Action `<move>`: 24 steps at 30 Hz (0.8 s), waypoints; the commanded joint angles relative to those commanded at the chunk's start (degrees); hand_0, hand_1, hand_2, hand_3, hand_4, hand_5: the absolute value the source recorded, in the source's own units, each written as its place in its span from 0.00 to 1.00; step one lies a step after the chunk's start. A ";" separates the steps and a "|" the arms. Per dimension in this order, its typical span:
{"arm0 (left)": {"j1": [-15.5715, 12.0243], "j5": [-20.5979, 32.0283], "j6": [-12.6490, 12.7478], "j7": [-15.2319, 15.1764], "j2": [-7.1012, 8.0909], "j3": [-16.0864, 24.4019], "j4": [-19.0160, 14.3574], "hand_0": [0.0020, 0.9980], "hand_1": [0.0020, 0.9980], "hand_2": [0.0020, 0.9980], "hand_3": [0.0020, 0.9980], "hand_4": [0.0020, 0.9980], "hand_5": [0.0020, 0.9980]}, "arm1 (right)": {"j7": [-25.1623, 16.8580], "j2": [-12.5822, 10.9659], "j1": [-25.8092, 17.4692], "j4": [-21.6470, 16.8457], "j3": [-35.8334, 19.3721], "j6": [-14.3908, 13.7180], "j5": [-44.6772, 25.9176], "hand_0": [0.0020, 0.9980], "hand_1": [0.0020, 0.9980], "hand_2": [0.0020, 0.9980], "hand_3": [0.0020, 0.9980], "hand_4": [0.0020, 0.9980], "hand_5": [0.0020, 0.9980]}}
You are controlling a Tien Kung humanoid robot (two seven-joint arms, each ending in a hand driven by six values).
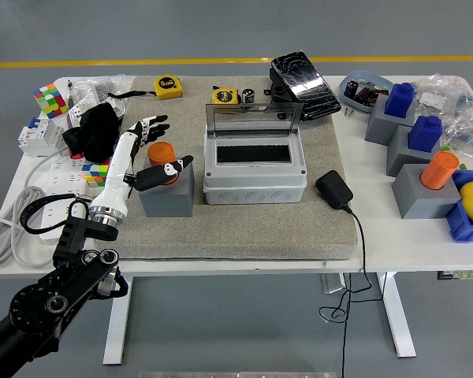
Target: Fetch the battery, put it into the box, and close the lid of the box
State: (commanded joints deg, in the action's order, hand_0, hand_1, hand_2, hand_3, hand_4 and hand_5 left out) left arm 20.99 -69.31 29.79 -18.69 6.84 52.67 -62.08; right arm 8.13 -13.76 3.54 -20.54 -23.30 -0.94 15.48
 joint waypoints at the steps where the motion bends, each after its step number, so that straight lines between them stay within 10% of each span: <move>1: 0.06 0.09 0.06 -0.09 -0.02 -0.05 0.15 0.63 0.65 0.62 0.73 0.93 0.00 | 0.00 0.01 0.01 0.00 0.01 0.00 0.00 0.70 0.72 0.72 0.70 1.00 0.70; 24: 4.14 17.38 -1.79 -7.35 -2.75 -4.73 8.39 0.37 0.33 0.35 0.36 0.83 0.00 | -0.02 0.14 0.07 -0.03 0.11 0.00 -0.17 0.70 0.73 0.72 0.70 1.00 0.70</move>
State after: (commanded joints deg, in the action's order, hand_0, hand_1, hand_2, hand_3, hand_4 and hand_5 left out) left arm 25.14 -51.93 28.00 -26.03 4.09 47.94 -53.70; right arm 8.11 -13.61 3.61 -20.57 -23.19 -0.94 15.32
